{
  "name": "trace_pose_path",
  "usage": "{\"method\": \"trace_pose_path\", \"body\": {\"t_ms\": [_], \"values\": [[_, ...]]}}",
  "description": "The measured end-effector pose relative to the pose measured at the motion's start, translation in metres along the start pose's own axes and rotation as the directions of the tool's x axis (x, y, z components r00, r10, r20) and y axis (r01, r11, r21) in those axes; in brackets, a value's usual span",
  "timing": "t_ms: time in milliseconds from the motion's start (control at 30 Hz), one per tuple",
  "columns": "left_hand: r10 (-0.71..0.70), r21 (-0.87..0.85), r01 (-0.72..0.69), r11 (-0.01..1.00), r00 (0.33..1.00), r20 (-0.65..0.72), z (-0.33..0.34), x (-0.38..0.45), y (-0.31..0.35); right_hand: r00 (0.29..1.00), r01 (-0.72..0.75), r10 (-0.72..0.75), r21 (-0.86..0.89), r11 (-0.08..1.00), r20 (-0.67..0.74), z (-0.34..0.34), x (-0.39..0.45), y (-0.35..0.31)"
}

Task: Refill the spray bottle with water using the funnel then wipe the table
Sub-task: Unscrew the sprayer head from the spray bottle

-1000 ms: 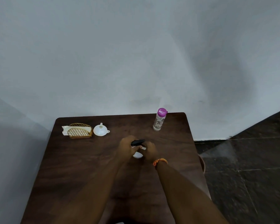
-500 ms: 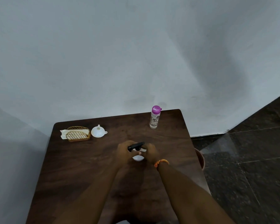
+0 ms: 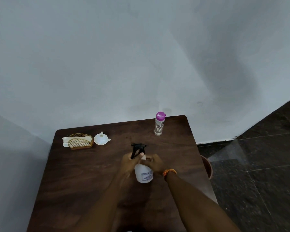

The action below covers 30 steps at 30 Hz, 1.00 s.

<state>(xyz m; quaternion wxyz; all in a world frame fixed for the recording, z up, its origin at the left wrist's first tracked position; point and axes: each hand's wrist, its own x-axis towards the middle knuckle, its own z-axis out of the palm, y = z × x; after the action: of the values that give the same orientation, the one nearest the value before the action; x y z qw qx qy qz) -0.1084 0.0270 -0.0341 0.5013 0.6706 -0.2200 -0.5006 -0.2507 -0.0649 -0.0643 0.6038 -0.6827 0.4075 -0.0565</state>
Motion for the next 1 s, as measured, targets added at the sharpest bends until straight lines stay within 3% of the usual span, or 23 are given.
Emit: {"method": "trace_pose_path", "body": {"t_ms": [100,200,300,433,633,767,833,1000], "values": [[-0.093,-0.019,0.096,0.995,0.988,0.126,-0.014,0.012,0.012,0.998,0.009,-0.012,0.056,0.998,0.057,-0.008,0.000,-0.019],[-0.091,-0.042,0.096,0.994,0.990,0.110,-0.011,0.013,0.022,0.998,0.047,-0.048,0.030,0.998,0.030,-0.009,0.002,-0.029],[-0.029,-0.042,0.027,0.999,0.999,-0.046,-0.002,0.010,0.026,0.996,0.066,-0.068,-0.049,0.997,-0.050,-0.006,0.005,-0.034],[0.051,0.022,-0.046,0.999,0.962,-0.268,0.005,0.009,0.028,0.983,0.103,-0.125,-0.167,0.981,-0.131,0.003,0.016,-0.032],[-0.015,-0.073,0.006,0.997,0.993,-0.121,0.005,0.017,0.032,0.980,0.106,-0.132,-0.175,0.979,-0.146,0.002,0.021,-0.029],[-0.038,0.004,0.041,0.999,0.968,-0.248,-0.006,0.021,0.029,0.980,0.114,-0.139,-0.171,0.979,-0.139,0.000,0.020,-0.030],[0.015,0.022,-0.009,1.000,0.953,-0.302,-0.005,0.022,0.028,0.983,0.112,-0.134,-0.172,0.979,-0.125,0.004,0.022,-0.032],[-0.015,0.025,0.020,0.999,0.984,-0.180,-0.007,0.022,0.034,0.982,0.092,-0.114,-0.150,0.984,-0.149,0.005,0.022,-0.031]]}}
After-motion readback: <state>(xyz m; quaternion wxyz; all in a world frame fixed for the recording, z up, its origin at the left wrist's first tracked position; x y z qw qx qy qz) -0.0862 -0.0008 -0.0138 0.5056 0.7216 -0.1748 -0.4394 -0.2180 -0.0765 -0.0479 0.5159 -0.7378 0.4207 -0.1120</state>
